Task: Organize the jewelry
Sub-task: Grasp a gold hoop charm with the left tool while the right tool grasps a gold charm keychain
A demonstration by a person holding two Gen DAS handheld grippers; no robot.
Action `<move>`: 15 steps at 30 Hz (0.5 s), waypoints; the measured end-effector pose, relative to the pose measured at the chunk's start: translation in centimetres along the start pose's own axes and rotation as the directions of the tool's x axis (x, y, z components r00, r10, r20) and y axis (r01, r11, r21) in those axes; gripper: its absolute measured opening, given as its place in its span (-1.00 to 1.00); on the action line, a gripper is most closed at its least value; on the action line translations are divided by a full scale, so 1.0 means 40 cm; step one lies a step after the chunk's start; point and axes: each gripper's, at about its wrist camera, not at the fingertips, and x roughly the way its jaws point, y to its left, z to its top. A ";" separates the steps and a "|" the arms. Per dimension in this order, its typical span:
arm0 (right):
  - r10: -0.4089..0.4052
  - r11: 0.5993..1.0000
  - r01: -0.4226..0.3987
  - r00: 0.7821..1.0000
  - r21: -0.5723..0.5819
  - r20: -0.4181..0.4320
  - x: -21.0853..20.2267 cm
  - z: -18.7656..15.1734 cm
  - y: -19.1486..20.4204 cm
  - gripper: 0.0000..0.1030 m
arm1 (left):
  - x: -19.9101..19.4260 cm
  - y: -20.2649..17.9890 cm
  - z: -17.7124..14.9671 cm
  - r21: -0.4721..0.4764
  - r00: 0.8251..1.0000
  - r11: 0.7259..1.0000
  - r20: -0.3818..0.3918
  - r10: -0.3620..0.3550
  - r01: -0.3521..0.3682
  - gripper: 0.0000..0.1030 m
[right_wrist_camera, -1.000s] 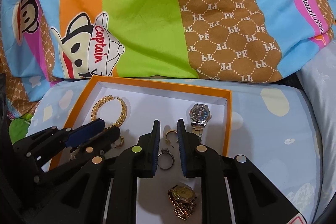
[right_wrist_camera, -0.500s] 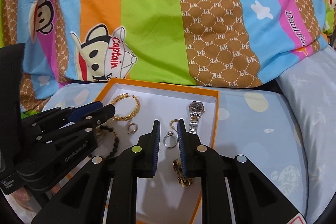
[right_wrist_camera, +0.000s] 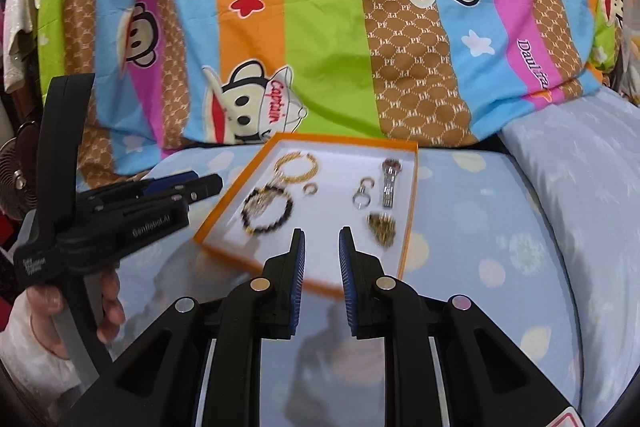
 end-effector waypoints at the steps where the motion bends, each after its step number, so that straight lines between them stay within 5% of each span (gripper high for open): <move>1: 0.005 1.000 -0.005 1.000 0.002 -0.003 -0.014 -0.026 0.004 -0.64 | -0.016 0.002 -0.020 0.001 1.000 1.000 -0.003 -0.002 0.002 -0.36; 9: 0.064 0.998 -0.062 0.994 0.028 -0.084 -0.077 -0.243 0.047 -0.63 | -0.098 0.008 -0.199 -0.003 0.997 1.000 -0.072 -0.018 0.018 -0.36; 15: 0.062 0.997 -0.066 0.992 -0.031 -0.109 -0.081 -0.326 0.125 -0.62 | -0.114 0.004 -0.333 -0.008 0.987 1.000 -0.157 -0.020 0.019 -0.32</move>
